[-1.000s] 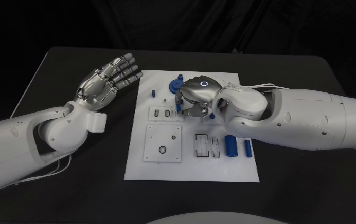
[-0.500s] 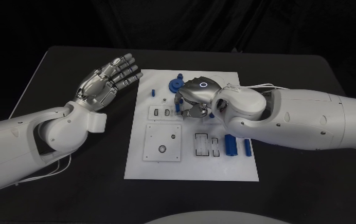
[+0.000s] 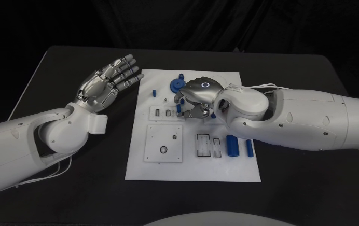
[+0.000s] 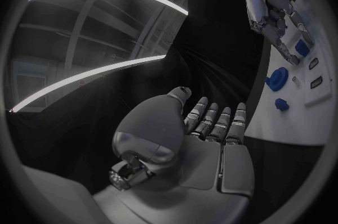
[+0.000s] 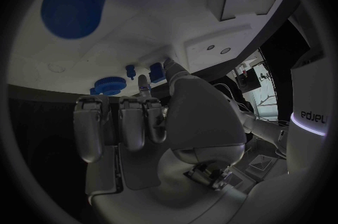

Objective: Assemble the parts on the task board

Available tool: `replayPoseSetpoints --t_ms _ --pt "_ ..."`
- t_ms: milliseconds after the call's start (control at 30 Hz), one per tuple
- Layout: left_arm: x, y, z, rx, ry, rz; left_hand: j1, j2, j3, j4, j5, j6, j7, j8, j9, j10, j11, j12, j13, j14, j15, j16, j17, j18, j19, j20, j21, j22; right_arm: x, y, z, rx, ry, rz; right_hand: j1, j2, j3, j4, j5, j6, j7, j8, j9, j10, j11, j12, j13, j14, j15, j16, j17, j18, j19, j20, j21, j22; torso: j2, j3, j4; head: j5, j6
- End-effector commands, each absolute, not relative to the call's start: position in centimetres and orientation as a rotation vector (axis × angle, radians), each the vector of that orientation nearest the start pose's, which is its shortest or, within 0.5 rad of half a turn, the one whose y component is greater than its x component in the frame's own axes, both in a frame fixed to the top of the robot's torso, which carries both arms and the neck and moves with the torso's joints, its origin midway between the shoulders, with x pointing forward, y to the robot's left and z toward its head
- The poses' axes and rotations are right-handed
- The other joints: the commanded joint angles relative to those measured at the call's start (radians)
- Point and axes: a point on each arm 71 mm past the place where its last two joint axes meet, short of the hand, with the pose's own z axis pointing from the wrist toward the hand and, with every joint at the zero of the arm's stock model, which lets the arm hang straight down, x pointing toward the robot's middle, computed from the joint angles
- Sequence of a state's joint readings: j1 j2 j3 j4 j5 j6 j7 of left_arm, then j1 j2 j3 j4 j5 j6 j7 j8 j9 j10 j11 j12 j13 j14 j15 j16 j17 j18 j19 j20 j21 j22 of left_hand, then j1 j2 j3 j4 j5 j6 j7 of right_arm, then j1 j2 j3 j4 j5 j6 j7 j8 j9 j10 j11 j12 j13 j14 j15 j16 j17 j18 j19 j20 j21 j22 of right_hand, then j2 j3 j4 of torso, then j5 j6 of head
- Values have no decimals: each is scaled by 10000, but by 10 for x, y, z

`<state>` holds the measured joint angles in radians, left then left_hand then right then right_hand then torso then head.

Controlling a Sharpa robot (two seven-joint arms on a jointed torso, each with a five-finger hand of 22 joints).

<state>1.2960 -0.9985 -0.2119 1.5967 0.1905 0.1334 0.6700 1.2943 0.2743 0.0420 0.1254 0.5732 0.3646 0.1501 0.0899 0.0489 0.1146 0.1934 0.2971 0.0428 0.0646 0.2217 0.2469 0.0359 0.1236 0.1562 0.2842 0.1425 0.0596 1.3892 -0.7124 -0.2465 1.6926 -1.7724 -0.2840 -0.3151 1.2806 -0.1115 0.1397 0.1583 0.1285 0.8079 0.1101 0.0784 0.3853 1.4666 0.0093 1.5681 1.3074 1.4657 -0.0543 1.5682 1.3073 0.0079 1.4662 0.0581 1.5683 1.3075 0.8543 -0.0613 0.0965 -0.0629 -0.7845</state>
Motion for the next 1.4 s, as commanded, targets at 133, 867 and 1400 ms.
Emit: replayPoseSetpoints --t_ms 133,867,1400 --pt "456 254 -168 -11095 12525 -20423 -119 13 63 23 57 -45 281 48 1 13 51 15 11 -14 90 52 11 44 34 51 35 17 442 -103 -152 -5663 14566 5967 -129 -206 -109 388 -558 -827 -14 -153 -357 1042 81 27 2634 1051 95 26 2635 -79 1046 78 25 2633 5 6 1 45 -2" --pt "463 264 -141 -9955 11946 -16398 -37 -1030 2654 -951 605 3178 867 1106 292 4698 254 4758 1055 4685 -410 6788 1688 -46 4664 -601 5776 3048 431 -177 -107 -2178 12053 9462 659 238 215 667 93 55 18 294 -610 1042 99 27 2634 1051 108 26 2635 -79 1046 79 25 2633 -130 63 -3 466 867" --pt "491 222 -133 -5143 16422 -11575 -510 -2118 3050 294 -1756 4504 -50 3284 794 14562 -1178 12737 15280 15061 -1912 13239 15349 -404 10712 -1375 13424 11391 455 -280 -116 3128 11741 9256 -12 1186 637 1331 1867 1767 -6 621 -997 139 240 -594 1808 635 229 -899 1516 579 -426 214 -2455 1608 -817 482 -189 567 1024"
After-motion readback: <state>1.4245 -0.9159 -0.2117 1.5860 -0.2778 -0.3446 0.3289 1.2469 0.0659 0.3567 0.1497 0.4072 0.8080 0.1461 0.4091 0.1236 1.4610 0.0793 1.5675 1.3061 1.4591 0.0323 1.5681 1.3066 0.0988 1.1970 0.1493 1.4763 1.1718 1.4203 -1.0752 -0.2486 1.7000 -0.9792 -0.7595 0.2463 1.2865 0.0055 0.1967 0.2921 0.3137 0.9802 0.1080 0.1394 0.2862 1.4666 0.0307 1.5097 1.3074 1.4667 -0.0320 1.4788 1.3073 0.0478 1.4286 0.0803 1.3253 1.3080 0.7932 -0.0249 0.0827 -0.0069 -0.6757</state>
